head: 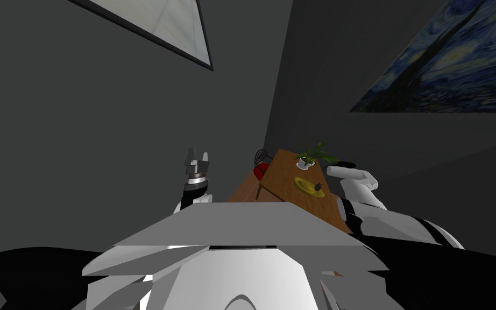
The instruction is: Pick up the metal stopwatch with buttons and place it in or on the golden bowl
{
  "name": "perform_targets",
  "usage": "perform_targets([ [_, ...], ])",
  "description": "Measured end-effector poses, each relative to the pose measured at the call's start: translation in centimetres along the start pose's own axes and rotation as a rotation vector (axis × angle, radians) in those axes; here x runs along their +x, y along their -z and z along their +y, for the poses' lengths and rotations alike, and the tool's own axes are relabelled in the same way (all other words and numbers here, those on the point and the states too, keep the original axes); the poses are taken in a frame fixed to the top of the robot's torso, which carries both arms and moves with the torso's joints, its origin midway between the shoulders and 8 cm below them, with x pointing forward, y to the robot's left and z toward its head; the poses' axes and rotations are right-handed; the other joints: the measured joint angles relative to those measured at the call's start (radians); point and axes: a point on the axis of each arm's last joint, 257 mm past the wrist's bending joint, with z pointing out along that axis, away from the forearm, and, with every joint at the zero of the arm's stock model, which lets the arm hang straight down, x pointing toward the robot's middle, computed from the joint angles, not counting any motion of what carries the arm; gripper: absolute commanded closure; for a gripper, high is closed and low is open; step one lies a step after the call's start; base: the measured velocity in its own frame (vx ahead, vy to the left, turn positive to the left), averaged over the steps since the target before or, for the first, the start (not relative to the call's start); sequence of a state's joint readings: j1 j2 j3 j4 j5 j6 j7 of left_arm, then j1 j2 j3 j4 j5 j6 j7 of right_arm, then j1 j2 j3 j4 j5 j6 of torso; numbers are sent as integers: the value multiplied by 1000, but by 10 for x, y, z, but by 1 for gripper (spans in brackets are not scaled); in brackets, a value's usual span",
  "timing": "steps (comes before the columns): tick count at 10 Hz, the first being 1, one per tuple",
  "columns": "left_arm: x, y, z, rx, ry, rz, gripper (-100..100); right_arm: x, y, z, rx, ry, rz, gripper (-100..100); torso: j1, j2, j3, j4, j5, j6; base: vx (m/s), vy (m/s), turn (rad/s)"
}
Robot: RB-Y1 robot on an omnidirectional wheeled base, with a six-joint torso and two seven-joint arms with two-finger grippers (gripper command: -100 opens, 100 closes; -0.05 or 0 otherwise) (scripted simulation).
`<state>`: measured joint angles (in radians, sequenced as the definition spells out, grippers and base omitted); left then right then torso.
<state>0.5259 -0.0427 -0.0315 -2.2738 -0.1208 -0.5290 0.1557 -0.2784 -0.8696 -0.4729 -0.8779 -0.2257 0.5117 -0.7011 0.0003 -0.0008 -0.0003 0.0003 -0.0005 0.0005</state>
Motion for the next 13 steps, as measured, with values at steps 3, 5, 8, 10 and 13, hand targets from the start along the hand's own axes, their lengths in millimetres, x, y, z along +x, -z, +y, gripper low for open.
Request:
perform_targets([
  [3, 0, 0, 0, 0, 0, 0, 0, 0, -6, 10, 3, 1, 4, -100, 0, 1, 0, 0, 0, 0, 6, 31, -20],
  [5, 0, 0, 0, 0, 0, 0, 0, -5, -8, 9, 10, 23, -1, -100, -1, 1, 0, 0, 0, 0, 6, 31, -18],
  [8, 0, 0, 0, 0, 0, 0, 0, -4, -11, 17, 11, 21, 5, -100, -1, 1, 0, 0, 0, 0, 5, 21, -8],
  [10, 0, 0, 0, 0, 0, 0, 0, 3, -11, 27, 0, 16, 19, -100, -1, 1, 0, 0, 0, 0, 6, 33, -33],
  [13, 0, 0, 0, 0, 0, 0, 0, 1, -15, 37, -2, -6, 27, -100, 0, 0, 0, 0, 0, 0, 9, 37, -21],
])
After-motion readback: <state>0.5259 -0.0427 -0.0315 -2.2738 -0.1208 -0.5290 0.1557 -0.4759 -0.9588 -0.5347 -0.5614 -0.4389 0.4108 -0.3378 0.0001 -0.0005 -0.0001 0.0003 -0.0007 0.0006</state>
